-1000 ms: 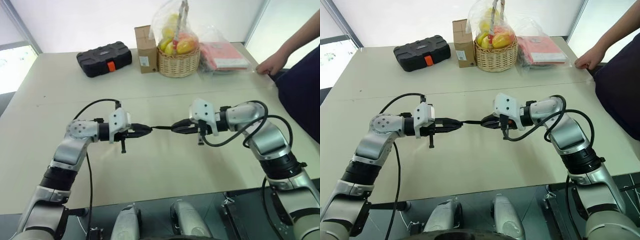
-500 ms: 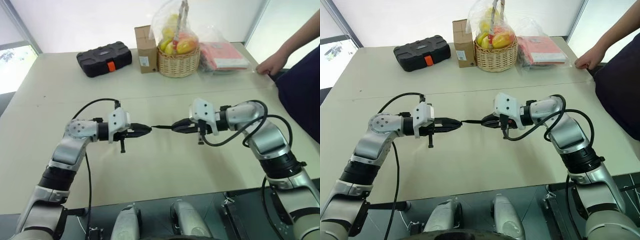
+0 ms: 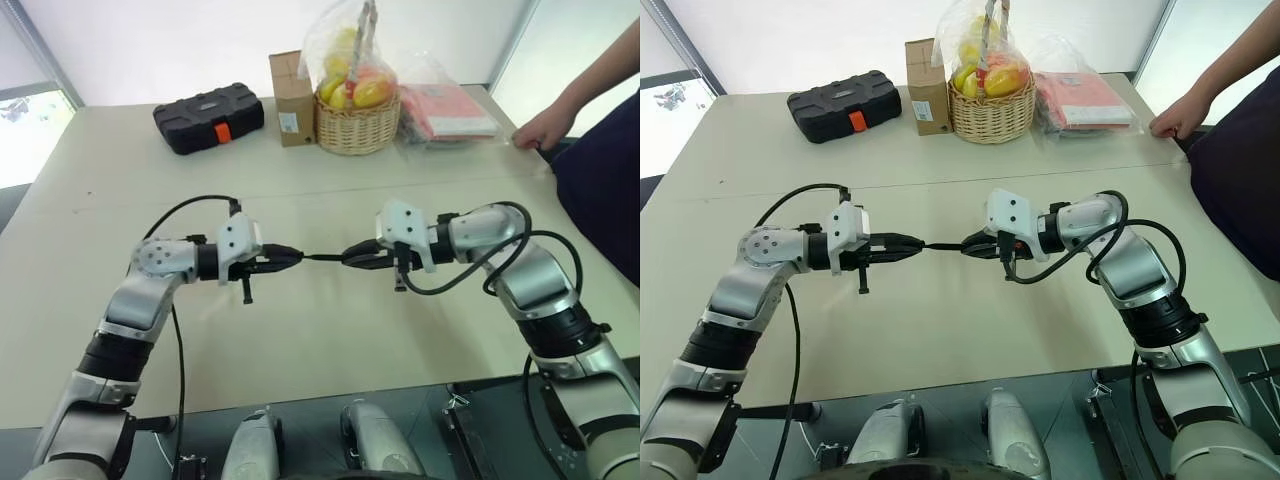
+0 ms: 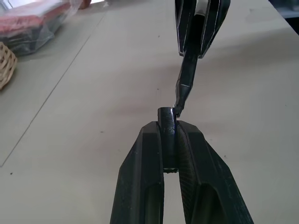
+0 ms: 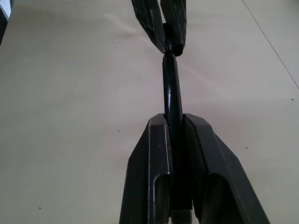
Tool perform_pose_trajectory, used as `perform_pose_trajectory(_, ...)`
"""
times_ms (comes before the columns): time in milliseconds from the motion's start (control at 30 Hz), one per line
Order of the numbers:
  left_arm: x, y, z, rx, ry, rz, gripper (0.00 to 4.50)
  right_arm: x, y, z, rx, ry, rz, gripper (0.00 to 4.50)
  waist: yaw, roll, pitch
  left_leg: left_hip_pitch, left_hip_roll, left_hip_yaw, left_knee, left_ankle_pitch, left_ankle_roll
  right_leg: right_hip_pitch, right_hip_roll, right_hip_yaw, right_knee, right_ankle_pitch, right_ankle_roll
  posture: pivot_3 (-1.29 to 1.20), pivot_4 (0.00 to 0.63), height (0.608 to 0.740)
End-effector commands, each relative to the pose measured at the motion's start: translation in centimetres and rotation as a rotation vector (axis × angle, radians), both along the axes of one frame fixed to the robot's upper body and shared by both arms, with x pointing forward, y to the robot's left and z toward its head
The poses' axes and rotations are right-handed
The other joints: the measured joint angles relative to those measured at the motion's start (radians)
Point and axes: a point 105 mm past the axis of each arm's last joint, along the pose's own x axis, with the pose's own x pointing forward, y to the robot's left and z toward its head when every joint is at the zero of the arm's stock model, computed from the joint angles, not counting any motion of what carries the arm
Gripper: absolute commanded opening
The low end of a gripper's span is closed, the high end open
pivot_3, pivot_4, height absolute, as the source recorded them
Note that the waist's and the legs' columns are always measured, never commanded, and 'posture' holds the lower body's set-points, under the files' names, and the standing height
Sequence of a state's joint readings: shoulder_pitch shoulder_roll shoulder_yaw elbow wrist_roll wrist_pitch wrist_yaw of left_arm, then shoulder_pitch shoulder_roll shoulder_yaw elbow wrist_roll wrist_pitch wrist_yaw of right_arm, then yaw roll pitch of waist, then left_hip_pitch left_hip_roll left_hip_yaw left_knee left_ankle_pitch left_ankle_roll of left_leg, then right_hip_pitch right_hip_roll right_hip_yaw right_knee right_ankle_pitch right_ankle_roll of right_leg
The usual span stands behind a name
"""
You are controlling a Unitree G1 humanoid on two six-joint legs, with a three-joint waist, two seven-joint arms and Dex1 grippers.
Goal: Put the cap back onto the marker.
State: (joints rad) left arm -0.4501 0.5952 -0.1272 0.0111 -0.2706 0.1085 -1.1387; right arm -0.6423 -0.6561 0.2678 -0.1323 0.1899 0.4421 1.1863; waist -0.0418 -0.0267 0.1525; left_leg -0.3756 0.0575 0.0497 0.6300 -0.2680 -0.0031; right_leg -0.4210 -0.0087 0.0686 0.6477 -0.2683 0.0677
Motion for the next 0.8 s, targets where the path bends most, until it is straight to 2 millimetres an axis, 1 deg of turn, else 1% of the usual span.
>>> perform_pose_trajectory(33, -0.69, -0.40, 0.74, -0.003, -0.031, -0.033, 0.00, -0.20, 0.16, 0.71, 0.002, -0.039, 0.019, 0.05, 0.000, 0.000, 0.000, 0.000, 0.000, 0.000, 0.000, 0.000, 0.000, 0.000, 0.000, 0.000, 0.000, 0.000, 0.000, 0.00, 0.150, 0.740)
perform_pose_trajectory(233, -1.13, -0.22, 0.49, 0.007, -0.022, -0.036, 0.00, -0.24, -0.15, 0.68, -0.010, -0.039, 0.024, 0.05, 0.000, 0.000, 0.000, 0.000, 0.000, 0.000, 0.000, 0.000, 0.000, 0.000, 0.000, 0.000, 0.000, 0.000, 0.000, 0.00, 0.150, 0.740)
perform_pose_trajectory(567, -1.39, 0.27, 0.33, 0.017, -0.018, -0.022, 0.00, 0.29, -0.81, 0.92, -0.022, -0.052, 0.006, 0.05, 0.001, 0.000, 0.000, 0.000, 0.000, 0.000, 0.000, 0.000, 0.000, 0.000, 0.000, 0.000, 0.000, 0.000, 0.000, 0.00, 0.150, 0.740)
perform_pose_trajectory(800, -1.22, 0.11, 0.46, 0.012, -0.023, -0.020, 0.00, -0.20, -0.27, 0.52, -0.017, -0.035, 0.027, 0.05, 0.000, 0.000, 0.000, 0.000, 0.000, 0.000, 0.000, 0.000, 0.000, 0.000, 0.000, 0.000, 0.000, 0.000, 0.000, 0.00, 0.150, 0.740)
